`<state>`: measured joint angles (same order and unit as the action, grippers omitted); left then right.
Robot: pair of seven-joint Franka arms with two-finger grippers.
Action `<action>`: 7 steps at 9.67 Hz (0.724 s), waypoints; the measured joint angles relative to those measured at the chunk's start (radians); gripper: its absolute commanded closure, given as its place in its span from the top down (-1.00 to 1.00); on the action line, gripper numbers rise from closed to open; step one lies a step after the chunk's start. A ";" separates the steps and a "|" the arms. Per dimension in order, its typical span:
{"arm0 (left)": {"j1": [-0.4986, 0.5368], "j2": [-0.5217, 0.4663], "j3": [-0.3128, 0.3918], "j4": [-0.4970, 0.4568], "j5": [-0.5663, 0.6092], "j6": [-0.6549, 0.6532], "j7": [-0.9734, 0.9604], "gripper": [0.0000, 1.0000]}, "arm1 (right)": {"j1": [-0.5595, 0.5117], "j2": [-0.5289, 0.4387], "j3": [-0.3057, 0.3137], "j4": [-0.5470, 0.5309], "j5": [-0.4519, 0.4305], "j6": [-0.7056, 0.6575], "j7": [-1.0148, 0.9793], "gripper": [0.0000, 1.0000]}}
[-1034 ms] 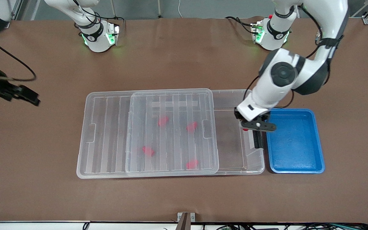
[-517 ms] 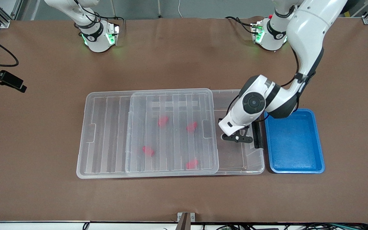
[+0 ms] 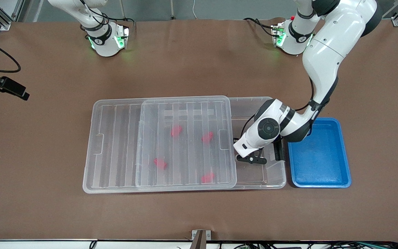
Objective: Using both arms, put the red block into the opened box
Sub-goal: 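Carry the red block with the left gripper over the opened box, then lower the red block into the box and open the left gripper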
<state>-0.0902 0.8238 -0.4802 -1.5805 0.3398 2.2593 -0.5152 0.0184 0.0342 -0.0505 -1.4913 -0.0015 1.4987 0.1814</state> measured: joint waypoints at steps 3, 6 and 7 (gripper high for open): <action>-0.004 0.001 -0.001 0.009 0.055 -0.001 -0.040 -0.89 | -0.002 0.000 -0.028 0.000 0.000 -0.003 -0.100 1.00; -0.004 0.001 -0.001 0.009 0.071 -0.021 -0.091 -0.54 | -0.005 0.000 -0.061 0.000 0.000 -0.005 -0.151 1.00; -0.003 0.001 -0.001 0.012 0.071 -0.033 -0.098 -0.21 | -0.004 0.000 -0.061 0.000 0.000 -0.005 -0.152 1.00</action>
<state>-0.0932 0.8243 -0.4813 -1.5683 0.4107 2.2268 -0.6137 0.0144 0.0342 -0.1110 -1.4917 -0.0015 1.4937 0.0297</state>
